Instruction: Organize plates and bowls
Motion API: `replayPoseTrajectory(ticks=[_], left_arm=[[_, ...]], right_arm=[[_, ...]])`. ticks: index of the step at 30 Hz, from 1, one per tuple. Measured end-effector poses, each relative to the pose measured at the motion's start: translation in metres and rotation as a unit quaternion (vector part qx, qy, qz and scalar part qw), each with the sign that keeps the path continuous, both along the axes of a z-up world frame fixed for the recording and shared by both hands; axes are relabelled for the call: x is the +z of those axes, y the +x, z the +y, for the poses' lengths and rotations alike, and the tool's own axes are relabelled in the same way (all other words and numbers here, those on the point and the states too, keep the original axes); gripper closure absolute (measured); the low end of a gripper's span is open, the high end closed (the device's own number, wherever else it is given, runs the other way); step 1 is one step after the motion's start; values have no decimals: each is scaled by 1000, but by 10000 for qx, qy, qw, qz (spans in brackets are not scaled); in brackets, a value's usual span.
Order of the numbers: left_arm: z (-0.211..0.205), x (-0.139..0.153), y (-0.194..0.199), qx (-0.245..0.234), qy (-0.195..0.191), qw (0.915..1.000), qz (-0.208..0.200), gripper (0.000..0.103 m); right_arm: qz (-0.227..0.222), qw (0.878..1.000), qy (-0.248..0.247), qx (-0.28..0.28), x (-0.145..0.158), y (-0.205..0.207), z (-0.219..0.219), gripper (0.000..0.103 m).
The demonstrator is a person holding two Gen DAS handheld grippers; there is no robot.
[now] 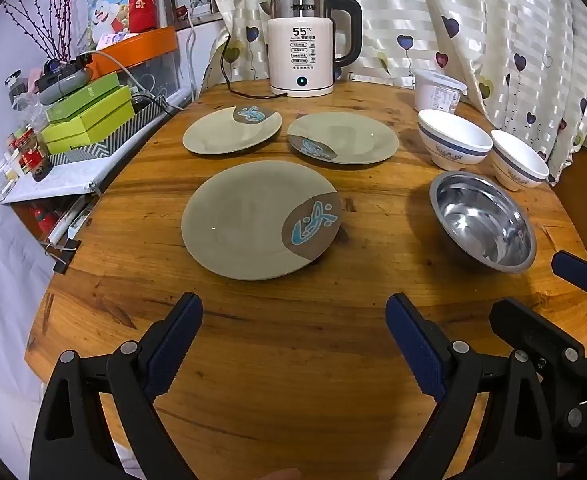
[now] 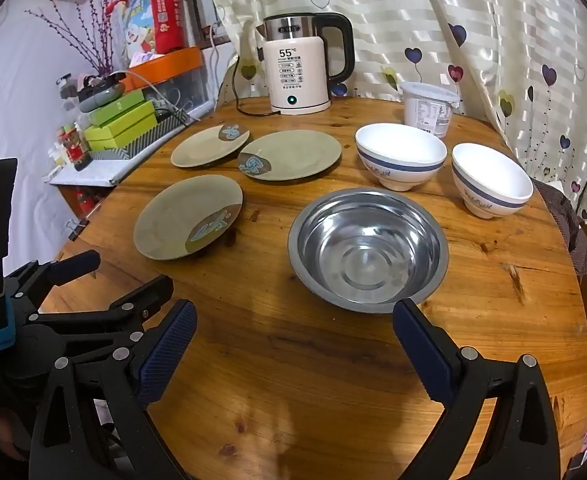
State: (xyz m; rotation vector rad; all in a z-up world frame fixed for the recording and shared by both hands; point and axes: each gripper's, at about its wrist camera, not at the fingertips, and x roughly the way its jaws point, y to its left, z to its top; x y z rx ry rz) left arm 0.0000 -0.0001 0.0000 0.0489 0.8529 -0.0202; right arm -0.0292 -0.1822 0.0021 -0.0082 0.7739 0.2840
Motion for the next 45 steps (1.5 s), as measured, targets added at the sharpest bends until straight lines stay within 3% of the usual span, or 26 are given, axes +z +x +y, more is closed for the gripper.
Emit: replayPoseTrajectory(ticks=[45], left_arm=[[3, 7, -7, 130, 210, 9994, -240, 10]], right_arm=[[-66, 10000, -10, 66, 6, -6, 7, 4]])
